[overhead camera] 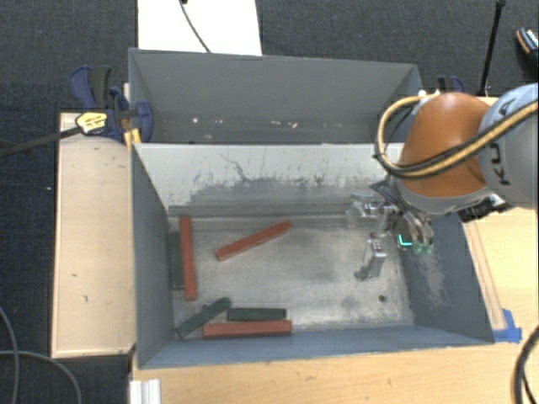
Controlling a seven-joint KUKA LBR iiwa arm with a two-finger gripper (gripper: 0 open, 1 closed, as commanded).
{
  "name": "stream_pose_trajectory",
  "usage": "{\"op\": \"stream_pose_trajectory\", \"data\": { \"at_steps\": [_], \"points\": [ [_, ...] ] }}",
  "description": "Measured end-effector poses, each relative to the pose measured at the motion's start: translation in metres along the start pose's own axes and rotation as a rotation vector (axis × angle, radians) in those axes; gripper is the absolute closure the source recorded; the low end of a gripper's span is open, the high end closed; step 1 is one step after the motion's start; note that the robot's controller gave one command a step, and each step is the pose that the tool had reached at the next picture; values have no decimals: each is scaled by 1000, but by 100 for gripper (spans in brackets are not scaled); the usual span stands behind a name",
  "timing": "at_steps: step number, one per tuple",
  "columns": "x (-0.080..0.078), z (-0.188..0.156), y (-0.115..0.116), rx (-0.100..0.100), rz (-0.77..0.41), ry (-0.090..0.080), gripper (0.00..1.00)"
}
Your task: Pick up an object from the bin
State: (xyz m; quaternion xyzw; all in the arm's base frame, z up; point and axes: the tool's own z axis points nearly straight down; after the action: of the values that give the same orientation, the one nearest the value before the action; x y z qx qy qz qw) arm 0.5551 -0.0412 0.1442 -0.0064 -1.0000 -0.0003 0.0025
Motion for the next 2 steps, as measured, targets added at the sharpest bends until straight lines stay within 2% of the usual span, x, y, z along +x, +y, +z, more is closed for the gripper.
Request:
{"op": "stream_pose_trajectory", "data": {
  "at_steps": [1, 2],
  "points": [
    [-25, 59, 85, -3, -141, -3, 0],
    [-25, 74, 139, -2, -216, -7, 0]
  ]
}}
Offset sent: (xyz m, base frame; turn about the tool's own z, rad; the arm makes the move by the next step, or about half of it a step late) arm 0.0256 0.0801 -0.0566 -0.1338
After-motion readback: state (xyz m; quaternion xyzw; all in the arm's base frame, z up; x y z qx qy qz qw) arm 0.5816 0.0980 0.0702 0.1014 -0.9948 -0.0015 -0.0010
